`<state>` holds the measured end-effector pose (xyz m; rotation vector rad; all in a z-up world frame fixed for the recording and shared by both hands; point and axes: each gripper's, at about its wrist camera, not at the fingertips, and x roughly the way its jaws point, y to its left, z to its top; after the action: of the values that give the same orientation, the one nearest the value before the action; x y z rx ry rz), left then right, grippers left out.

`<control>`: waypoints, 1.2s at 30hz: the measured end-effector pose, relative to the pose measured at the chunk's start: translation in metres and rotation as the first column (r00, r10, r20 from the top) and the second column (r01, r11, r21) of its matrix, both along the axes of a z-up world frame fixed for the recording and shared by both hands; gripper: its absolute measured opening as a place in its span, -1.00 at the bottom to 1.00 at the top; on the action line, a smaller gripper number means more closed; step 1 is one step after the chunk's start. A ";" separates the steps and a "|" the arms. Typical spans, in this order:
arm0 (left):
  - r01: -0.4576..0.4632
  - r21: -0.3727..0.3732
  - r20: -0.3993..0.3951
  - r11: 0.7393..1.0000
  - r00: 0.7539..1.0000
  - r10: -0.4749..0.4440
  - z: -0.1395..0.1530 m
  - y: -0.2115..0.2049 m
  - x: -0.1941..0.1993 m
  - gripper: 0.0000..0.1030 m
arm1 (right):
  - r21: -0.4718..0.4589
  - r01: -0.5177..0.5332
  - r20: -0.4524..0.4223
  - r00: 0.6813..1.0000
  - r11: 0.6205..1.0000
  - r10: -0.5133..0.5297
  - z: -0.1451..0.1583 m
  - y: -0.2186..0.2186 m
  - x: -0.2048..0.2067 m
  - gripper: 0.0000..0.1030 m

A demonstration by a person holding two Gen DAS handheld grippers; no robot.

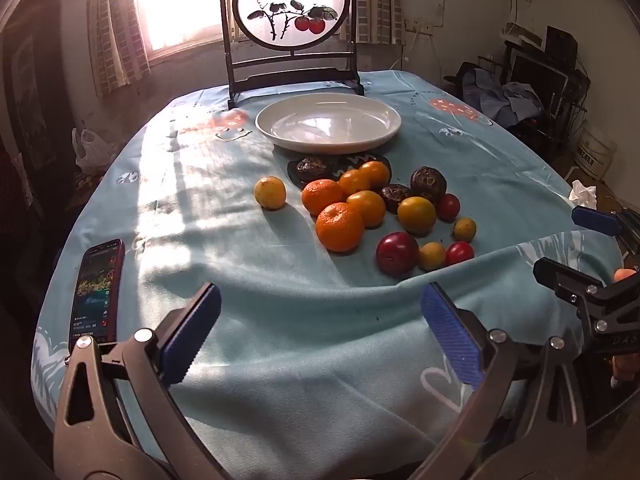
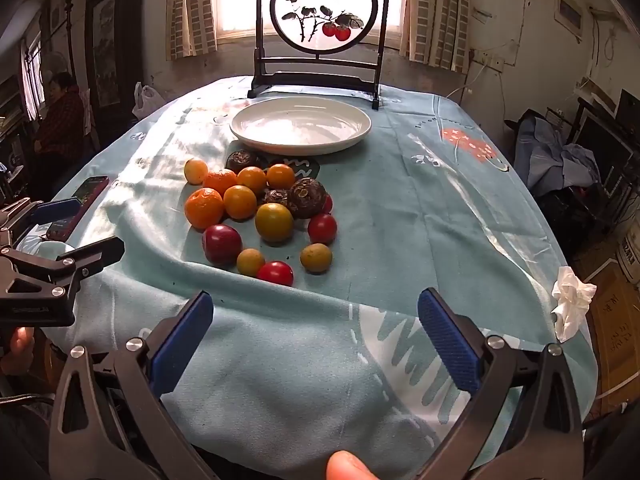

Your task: Organize fruits

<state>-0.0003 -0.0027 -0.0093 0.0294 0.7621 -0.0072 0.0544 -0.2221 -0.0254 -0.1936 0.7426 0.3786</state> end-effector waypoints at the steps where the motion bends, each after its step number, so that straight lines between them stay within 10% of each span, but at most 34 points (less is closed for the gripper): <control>1: 0.000 -0.001 0.000 1.000 1.000 0.000 0.002 0.001 0.002 0.96 | 0.000 0.000 0.000 1.000 1.000 0.000 0.000 0.000 0.000 0.97; 36: -0.001 0.010 -0.014 1.000 1.000 0.001 0.001 0.003 0.004 0.96 | 0.021 -0.015 -0.003 1.000 1.000 0.015 -0.001 0.003 -0.004 0.97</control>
<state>0.0035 0.0008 -0.0086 0.0384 0.7758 -0.0032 0.0504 -0.2190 -0.0269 -0.1786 0.7403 0.4009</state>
